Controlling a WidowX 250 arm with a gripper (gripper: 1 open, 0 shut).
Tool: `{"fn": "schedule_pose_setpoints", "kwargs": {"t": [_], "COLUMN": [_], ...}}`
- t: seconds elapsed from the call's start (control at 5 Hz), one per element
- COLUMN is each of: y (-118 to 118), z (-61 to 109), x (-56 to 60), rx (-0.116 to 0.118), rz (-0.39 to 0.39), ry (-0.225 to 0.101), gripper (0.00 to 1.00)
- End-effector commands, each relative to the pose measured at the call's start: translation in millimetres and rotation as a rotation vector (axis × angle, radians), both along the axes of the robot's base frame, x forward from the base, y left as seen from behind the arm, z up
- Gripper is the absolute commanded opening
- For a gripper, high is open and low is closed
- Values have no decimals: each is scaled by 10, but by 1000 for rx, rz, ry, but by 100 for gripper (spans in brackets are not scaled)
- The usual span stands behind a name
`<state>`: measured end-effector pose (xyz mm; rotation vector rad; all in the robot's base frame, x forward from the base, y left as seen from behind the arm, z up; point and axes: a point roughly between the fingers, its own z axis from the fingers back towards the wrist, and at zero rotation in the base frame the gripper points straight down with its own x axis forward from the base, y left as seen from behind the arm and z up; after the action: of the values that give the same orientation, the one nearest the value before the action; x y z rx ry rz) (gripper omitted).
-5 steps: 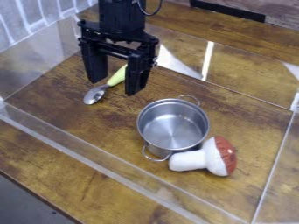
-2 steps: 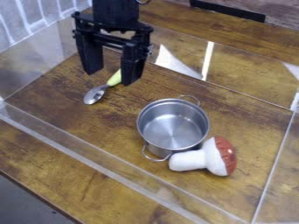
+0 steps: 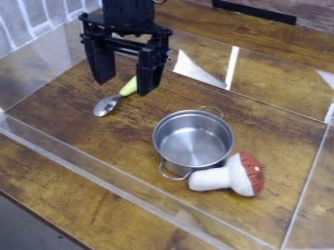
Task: Move the green spoon to the left
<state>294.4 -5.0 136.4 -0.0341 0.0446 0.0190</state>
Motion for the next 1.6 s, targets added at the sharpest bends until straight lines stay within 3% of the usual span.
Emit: {"fn": "schedule_pose_setpoints", "kwargs": {"t": [0.0, 0.4, 1.4], "y": [-80, -87, -2], "z": [216, 194, 242], "x": [-11, -39, 34], "rx": [3, 6, 21], "rz": [-24, -31, -34], "ry": [-82, -78, -107], "gripper": [100, 100, 100]}}
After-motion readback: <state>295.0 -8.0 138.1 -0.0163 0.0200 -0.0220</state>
